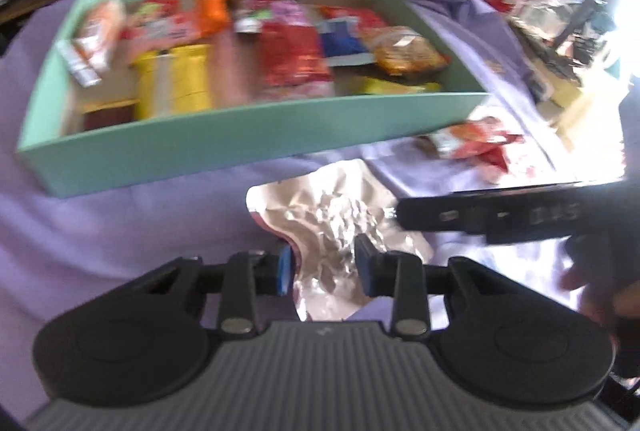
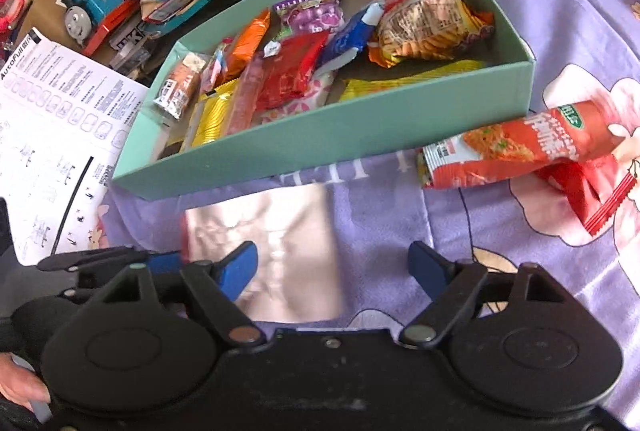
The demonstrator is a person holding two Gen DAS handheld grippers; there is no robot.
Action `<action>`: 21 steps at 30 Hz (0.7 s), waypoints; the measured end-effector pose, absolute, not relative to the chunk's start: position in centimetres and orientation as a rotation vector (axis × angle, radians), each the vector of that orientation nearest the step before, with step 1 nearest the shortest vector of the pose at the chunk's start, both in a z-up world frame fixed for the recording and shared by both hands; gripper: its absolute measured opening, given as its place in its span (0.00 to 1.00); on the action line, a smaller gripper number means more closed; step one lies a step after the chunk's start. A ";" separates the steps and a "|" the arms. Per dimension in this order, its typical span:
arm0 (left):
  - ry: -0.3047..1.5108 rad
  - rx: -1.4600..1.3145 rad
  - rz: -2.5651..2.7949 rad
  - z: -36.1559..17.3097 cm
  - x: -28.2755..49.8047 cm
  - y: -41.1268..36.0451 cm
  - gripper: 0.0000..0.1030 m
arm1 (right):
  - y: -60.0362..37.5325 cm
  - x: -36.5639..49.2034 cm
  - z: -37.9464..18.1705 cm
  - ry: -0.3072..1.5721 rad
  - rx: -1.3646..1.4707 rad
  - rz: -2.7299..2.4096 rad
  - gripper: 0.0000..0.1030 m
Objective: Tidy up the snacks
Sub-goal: 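Grasp silver foil wrapper with left gripper while right gripper moves toward red packet, then grasp red packet with right gripper while left gripper holds the foil wrapper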
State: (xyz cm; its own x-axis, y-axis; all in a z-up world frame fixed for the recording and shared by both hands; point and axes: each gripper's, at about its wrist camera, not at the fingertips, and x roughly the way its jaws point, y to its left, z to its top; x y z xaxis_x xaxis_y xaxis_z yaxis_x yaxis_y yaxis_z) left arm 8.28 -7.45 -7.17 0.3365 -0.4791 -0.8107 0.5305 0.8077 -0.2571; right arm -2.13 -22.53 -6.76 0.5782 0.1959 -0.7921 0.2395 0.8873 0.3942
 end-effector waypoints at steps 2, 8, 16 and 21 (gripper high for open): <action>1.000 0.115 -0.681 -6.9 7.4 -9.2 0.23 | -22.8 -2.2 -6.8 0.963 0.515 -0.024 0.78; 0.948 0.149 -0.681 -5.7 6.8 -11.3 0.17 | -25.4 -4.3 -6.0 0.945 0.540 -0.082 0.77; 0.917 0.258 -0.746 -5.2 5.5 -14.2 0.16 | -28.0 -6.4 -5.4 0.903 0.547 -0.155 0.77; 0.928 0.231 -0.737 -5.4 5.8 -14.5 0.15 | -29.1 -7.1 -4.6 0.869 0.536 -0.180 0.77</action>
State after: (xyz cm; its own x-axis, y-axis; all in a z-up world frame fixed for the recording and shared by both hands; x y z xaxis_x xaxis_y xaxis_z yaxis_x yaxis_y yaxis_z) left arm 5.77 -14.46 -5.35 0.3793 -0.4760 -0.7934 0.6655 0.7362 -0.1235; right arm -7.15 -29.13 -4.55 0.6400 0.0632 -0.7658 0.3625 0.8539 0.3735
